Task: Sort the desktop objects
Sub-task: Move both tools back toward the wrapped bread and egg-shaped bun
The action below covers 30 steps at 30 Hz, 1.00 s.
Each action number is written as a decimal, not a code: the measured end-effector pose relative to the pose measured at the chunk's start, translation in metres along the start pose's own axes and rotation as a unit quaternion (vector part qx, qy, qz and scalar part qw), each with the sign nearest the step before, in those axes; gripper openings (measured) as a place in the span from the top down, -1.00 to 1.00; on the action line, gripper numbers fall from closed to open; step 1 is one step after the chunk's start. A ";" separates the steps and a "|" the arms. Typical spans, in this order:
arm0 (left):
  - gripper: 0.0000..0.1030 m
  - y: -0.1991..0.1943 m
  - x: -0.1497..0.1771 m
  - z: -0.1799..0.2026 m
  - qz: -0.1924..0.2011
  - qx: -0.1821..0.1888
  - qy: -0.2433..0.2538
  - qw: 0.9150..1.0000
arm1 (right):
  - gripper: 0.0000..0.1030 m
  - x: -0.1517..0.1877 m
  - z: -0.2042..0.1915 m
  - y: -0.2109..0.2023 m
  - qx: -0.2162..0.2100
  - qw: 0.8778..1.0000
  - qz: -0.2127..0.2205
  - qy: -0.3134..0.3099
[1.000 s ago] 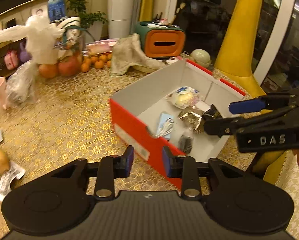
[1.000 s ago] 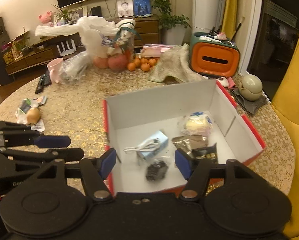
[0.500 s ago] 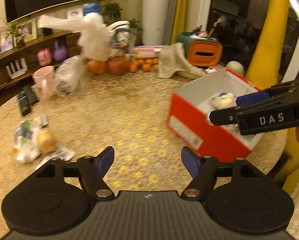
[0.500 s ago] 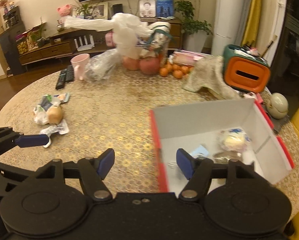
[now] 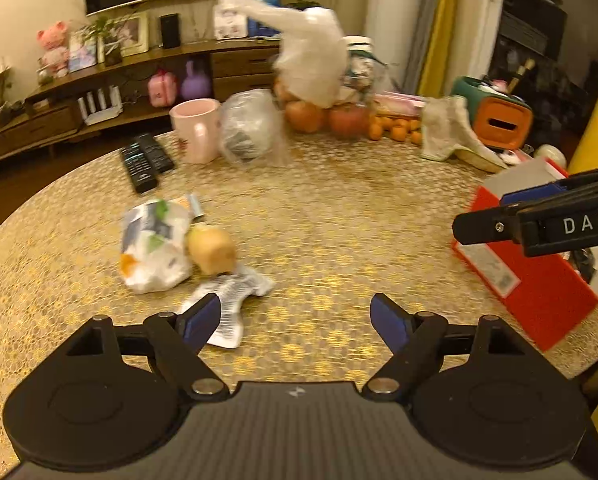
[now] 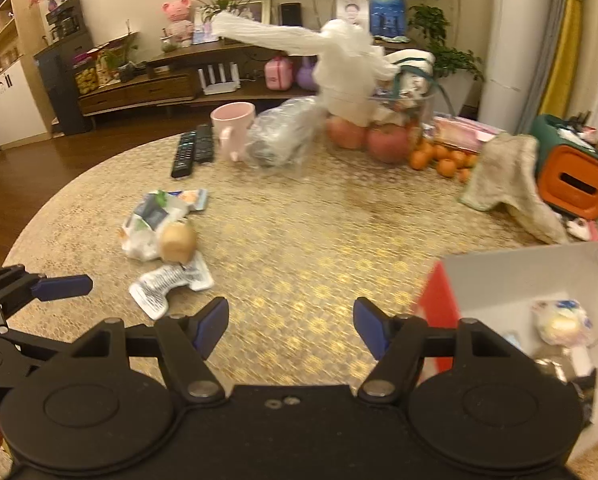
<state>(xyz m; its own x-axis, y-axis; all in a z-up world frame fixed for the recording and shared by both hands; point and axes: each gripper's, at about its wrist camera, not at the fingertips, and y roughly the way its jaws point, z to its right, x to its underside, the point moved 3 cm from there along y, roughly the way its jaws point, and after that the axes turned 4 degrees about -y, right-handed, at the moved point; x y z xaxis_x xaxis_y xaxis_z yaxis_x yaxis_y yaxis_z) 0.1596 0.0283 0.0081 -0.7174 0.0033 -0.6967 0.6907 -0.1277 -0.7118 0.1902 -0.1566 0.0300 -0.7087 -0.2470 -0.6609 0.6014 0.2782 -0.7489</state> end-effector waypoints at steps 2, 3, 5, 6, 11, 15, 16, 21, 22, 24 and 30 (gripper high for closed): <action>-0.66 0.005 0.000 -0.016 0.000 -0.006 -0.014 1.000 | -0.33 -0.006 -0.008 0.012 -0.008 1.000 -0.005 -0.002; -0.71 0.008 0.000 -0.024 -0.002 -0.008 -0.021 1.000 | -0.33 -0.009 -0.013 0.018 -0.013 1.000 -0.006 -0.004; -0.76 0.016 0.000 -0.040 -0.006 -0.012 -0.035 0.999 | -0.35 -0.015 -0.021 0.030 -0.022 1.000 -0.010 -0.010; -0.78 0.020 -0.001 -0.047 -0.006 -0.016 -0.040 0.999 | -0.37 -0.018 -0.025 0.037 -0.027 0.999 -0.014 -0.013; -0.80 0.040 -0.005 -0.079 -0.010 -0.038 -0.056 0.998 | -0.37 -0.035 -0.046 0.071 -0.046 0.998 -0.027 -0.025; -0.81 0.057 -0.011 -0.099 -0.009 -0.047 -0.067 0.997 | -0.38 -0.048 -0.057 0.095 -0.062 0.997 -0.034 -0.026; -0.81 0.060 -0.012 -0.104 -0.004 -0.049 -0.070 0.996 | -0.38 -0.051 -0.059 0.101 -0.065 0.997 -0.036 -0.026; -0.81 0.077 -0.018 -0.120 0.001 -0.052 -0.078 0.996 | -0.38 -0.063 -0.070 0.130 -0.079 0.995 -0.048 -0.027; -0.81 0.081 -0.018 -0.123 -0.001 -0.054 -0.078 0.996 | -0.38 -0.064 -0.072 0.135 -0.081 0.995 -0.051 -0.026; -0.81 0.090 -0.019 -0.128 -0.005 -0.055 -0.078 0.995 | -0.38 -0.067 -0.074 0.145 -0.084 0.995 -0.055 -0.024; -0.81 0.112 -0.020 -0.137 -0.007 -0.057 -0.077 0.995 | -0.38 -0.071 -0.078 0.173 -0.087 0.994 -0.070 -0.021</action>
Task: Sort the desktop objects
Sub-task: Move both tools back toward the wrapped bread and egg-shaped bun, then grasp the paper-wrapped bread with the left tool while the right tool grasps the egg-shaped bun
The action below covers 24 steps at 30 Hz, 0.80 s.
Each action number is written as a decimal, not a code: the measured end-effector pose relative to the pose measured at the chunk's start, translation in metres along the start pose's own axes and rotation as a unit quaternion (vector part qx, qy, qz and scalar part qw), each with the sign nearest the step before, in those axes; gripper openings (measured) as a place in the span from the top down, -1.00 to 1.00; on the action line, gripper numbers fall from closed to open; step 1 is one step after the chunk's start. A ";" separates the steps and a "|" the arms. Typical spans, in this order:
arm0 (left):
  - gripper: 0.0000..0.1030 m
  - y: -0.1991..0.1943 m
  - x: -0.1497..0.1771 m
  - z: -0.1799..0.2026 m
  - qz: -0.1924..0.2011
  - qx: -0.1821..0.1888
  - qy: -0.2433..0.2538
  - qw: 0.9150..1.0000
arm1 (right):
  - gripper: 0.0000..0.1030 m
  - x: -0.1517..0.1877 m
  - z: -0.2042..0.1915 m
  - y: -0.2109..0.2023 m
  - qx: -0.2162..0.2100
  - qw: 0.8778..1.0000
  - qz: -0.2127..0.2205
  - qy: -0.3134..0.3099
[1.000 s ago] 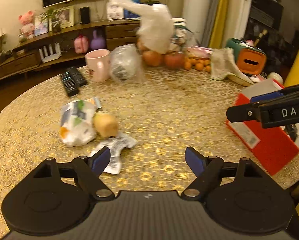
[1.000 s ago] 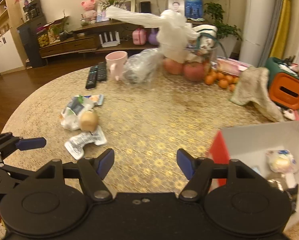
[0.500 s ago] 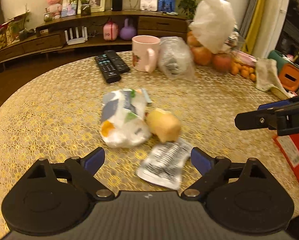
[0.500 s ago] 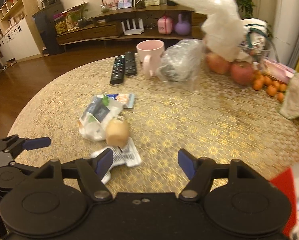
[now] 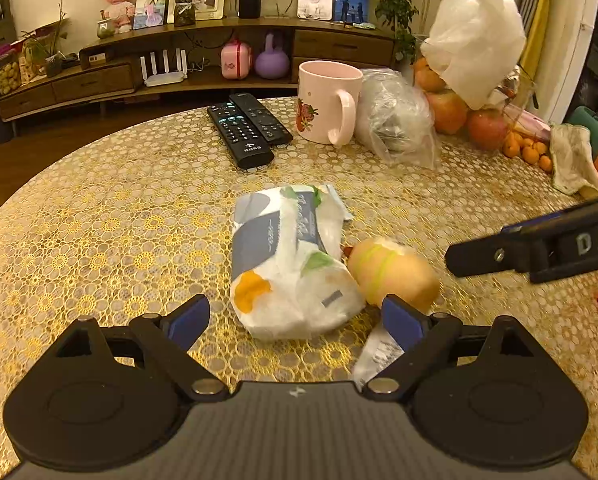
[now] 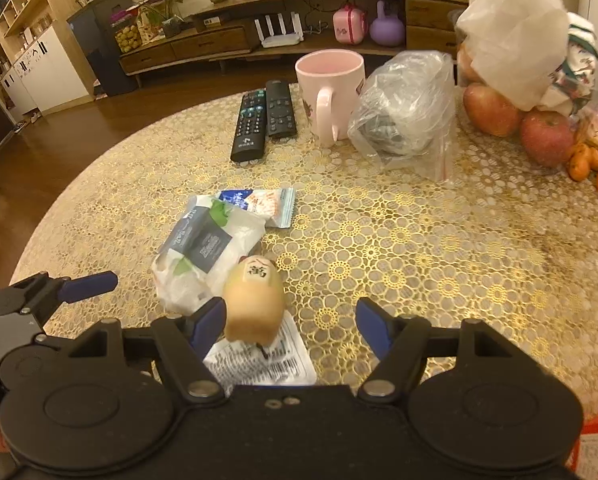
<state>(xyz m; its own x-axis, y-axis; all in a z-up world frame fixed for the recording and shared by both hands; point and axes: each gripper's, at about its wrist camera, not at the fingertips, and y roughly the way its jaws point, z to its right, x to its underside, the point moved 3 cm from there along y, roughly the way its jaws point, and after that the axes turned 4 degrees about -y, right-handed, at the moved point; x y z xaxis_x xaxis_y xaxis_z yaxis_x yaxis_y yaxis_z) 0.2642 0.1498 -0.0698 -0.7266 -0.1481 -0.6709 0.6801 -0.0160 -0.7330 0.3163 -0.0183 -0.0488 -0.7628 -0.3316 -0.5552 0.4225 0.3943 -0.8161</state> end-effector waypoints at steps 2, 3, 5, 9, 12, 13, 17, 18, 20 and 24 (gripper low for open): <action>-0.81 0.005 -0.004 -0.003 0.000 0.001 -0.004 1.000 | -0.38 -0.002 0.000 0.009 -0.001 1.000 -0.005 0.001; -0.81 0.007 -0.007 -0.005 0.001 -0.001 -0.005 1.000 | -0.38 -0.003 0.001 0.013 -0.001 1.000 -0.006 0.001; -0.81 0.014 -0.011 -0.007 -0.001 -0.004 -0.005 1.000 | -0.37 -0.005 0.002 0.020 -0.002 1.000 -0.007 0.005; -0.81 0.026 -0.014 -0.005 -0.003 -0.004 0.005 1.000 | -0.37 -0.013 0.003 0.036 -0.010 1.000 -0.013 0.018; -0.82 0.036 -0.013 -0.006 -0.008 0.003 0.002 1.000 | -0.36 -0.015 0.000 0.044 -0.013 1.000 -0.015 0.021; -0.82 0.039 -0.013 -0.006 -0.009 0.005 0.001 1.000 | -0.36 -0.016 0.000 0.048 -0.013 1.000 -0.017 0.021; -0.81 0.048 -0.012 -0.009 -0.013 0.007 -0.009 1.000 | -0.32 -0.015 -0.001 0.062 -0.023 0.999 -0.028 0.033; -0.81 0.050 -0.011 -0.012 -0.016 0.007 -0.015 1.000 | -0.32 -0.014 -0.001 0.065 -0.025 0.999 -0.028 0.036; -0.80 0.054 -0.009 -0.018 -0.022 0.012 -0.030 0.999 | -0.27 -0.013 0.000 0.070 -0.043 0.997 -0.033 0.049; -0.65 0.056 -0.006 -0.022 -0.020 0.021 -0.042 0.999 | 0.02 -0.011 -0.004 0.073 -0.067 0.996 -0.035 0.056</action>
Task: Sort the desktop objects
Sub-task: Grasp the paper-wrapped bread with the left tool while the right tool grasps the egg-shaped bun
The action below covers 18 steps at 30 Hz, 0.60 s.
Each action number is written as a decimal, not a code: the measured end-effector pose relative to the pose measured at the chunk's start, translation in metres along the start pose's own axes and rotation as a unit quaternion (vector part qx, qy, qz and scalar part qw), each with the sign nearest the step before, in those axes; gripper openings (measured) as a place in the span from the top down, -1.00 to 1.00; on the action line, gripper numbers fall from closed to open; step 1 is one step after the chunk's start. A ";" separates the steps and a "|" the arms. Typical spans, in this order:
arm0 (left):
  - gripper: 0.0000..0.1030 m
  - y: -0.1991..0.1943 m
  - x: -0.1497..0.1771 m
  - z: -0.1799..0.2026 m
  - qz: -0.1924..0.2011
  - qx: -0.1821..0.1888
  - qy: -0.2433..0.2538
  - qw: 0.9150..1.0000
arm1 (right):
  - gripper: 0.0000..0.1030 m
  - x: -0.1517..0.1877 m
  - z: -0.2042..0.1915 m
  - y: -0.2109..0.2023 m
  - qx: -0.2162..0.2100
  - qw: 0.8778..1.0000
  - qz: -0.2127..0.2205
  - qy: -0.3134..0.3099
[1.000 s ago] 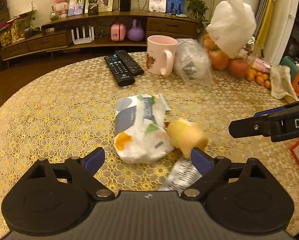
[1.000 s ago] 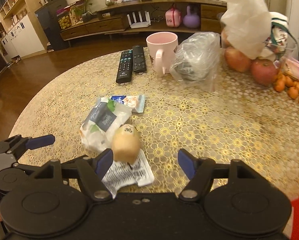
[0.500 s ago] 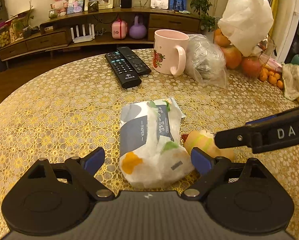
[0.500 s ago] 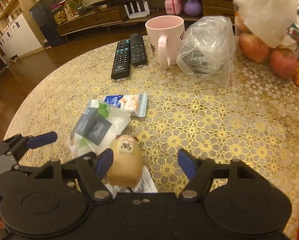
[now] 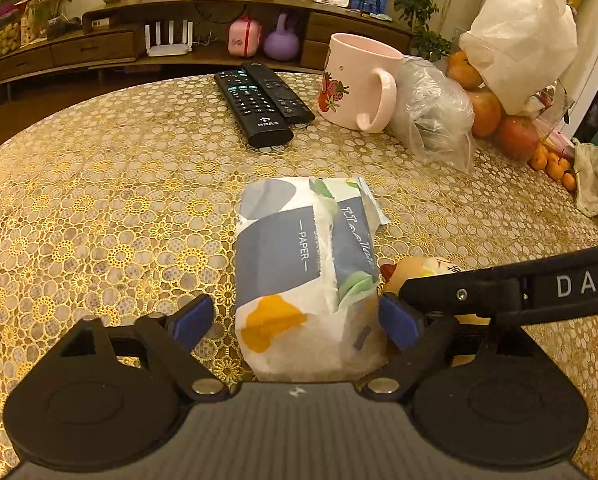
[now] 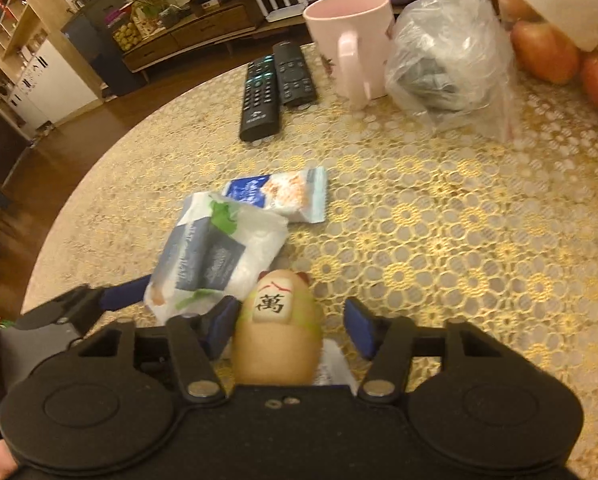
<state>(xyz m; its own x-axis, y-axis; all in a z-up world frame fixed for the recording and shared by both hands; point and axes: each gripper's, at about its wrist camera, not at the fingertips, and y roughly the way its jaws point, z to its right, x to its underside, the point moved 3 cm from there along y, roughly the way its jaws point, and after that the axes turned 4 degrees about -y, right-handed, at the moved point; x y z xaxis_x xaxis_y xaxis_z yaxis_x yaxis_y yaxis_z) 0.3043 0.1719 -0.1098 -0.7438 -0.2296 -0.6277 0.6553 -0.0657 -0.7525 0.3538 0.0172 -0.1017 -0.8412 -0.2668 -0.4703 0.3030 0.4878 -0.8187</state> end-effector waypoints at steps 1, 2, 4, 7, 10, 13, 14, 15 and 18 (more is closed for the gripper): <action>-0.60 -0.001 0.001 0.001 0.002 0.002 0.003 1.000 | 0.06 0.000 -0.001 0.000 -0.006 1.000 -0.001 0.003; -0.49 -0.001 0.001 0.003 0.002 0.006 0.006 1.000 | 0.12 0.001 -0.001 0.000 -0.009 1.000 -0.001 0.004; -0.31 -0.003 0.001 0.006 0.002 0.014 0.009 1.000 | 0.15 0.000 -0.004 -0.001 -0.010 1.000 0.001 0.001; -0.24 -0.005 0.001 0.009 0.006 0.012 0.013 1.000 | 0.18 0.001 -0.004 -0.004 -0.006 1.000 0.003 0.003; -0.10 -0.009 0.001 0.009 0.008 0.017 0.007 1.000 | 0.19 0.002 -0.001 -0.008 -0.001 1.000 0.005 0.005; 0.09 -0.012 0.001 0.011 0.009 0.016 0.008 1.000 | 0.20 0.003 0.003 -0.015 0.003 1.000 0.008 0.008; 0.12 -0.014 0.001 0.012 0.010 0.016 0.007 1.000 | 0.20 0.004 0.004 -0.018 0.006 1.000 0.009 0.009; 0.14 -0.016 0.000 0.013 0.009 0.017 0.006 1.000 | 0.20 0.004 0.006 -0.020 0.007 1.000 0.010 0.010; 0.18 -0.021 0.000 0.018 0.009 0.019 0.006 1.000 | 0.20 0.008 0.008 -0.028 0.013 1.000 0.013 0.013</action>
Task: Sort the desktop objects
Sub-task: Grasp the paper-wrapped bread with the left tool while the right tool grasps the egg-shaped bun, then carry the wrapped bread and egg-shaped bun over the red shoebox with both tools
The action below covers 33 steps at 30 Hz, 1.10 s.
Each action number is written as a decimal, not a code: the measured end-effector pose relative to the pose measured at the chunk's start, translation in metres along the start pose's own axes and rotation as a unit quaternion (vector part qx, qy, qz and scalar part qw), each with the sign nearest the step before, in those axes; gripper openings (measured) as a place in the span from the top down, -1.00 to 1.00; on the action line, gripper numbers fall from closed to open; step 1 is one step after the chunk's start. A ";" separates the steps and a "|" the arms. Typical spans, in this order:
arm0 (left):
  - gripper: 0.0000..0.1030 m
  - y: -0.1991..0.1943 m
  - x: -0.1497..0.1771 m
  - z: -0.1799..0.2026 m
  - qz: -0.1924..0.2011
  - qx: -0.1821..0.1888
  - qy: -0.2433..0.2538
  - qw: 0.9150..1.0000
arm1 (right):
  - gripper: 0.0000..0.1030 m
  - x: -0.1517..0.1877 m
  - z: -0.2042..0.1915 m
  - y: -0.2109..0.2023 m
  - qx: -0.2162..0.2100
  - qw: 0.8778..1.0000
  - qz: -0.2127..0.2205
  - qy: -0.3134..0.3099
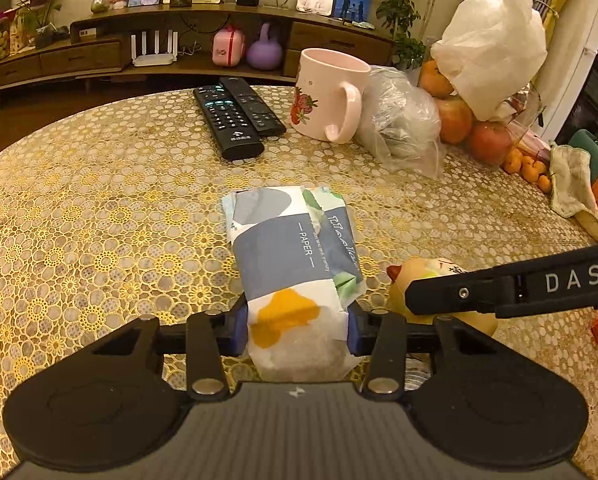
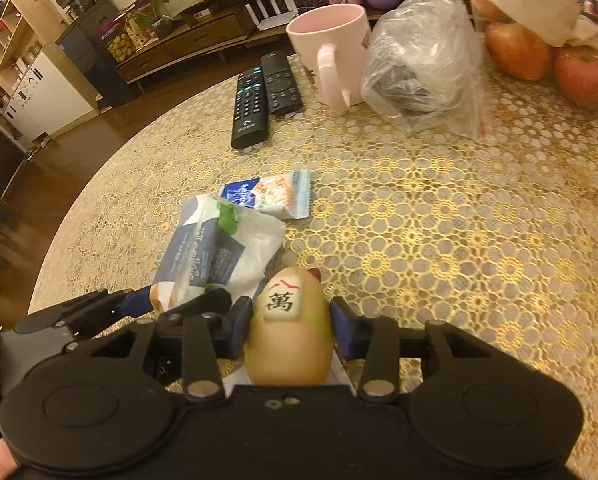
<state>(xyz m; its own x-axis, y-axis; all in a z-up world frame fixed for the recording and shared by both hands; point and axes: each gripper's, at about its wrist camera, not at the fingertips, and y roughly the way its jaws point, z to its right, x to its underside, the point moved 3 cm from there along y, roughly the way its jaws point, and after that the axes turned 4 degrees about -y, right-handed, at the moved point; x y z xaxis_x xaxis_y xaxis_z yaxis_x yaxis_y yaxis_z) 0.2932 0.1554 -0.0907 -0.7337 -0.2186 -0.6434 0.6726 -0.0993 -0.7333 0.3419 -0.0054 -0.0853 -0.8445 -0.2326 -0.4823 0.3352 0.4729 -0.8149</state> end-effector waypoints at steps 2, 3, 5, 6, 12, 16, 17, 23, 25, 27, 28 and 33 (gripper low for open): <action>0.19 -0.005 0.000 0.004 0.003 0.002 0.003 1.000 | 0.21 0.002 0.002 -0.007 0.002 1.000 0.003 0.003; 0.19 -0.007 0.000 0.006 0.003 0.003 0.002 1.000 | 0.21 0.003 0.004 -0.010 0.002 1.000 0.005 0.005; 0.19 -0.013 0.001 0.010 0.004 0.007 0.002 1.000 | 0.21 0.006 0.006 -0.018 0.005 1.000 0.008 0.007; 0.19 -0.016 0.001 0.013 0.004 0.008 0.004 1.000 | 0.21 0.008 0.007 -0.022 0.006 1.000 0.008 0.007; 0.19 -0.040 0.006 0.033 0.008 0.018 0.011 1.000 | 0.21 0.017 0.014 -0.050 0.015 1.000 0.019 0.013; 0.19 -0.057 0.011 0.050 0.008 0.025 0.017 1.000 | 0.21 0.027 0.018 -0.072 0.021 0.999 0.024 0.014; 0.19 -0.061 0.012 0.055 0.007 0.027 0.020 0.999 | 0.21 0.029 0.019 -0.078 0.024 0.999 0.026 0.015; 0.19 -0.084 0.021 0.085 0.007 0.044 0.031 0.999 | 0.21 0.043 0.031 -0.114 0.041 0.998 0.038 0.015; 0.19 -0.092 0.024 0.096 0.008 0.051 0.036 0.998 | 0.21 0.049 0.035 -0.127 0.044 0.998 0.043 0.017; 0.19 -0.099 0.028 0.108 0.008 0.059 0.040 0.997 | 0.21 0.055 0.038 -0.138 0.048 0.998 0.047 0.018; 0.19 -0.103 0.030 0.114 0.008 0.063 0.041 0.997 | 0.21 0.058 0.039 -0.144 0.050 0.997 0.049 0.019; 0.19 -0.120 0.042 0.141 0.005 0.080 0.055 0.995 | 0.21 0.078 0.044 -0.172 0.062 0.997 0.050 0.018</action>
<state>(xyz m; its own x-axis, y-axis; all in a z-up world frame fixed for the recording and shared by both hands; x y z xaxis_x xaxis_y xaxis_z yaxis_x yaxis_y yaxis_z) 0.1949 0.0208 0.0017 -0.7271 -0.1139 -0.6770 0.6803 -0.2525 -0.6881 0.2364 -0.1426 0.0031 -0.8175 -0.1580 -0.5539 0.4663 0.3831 -0.7974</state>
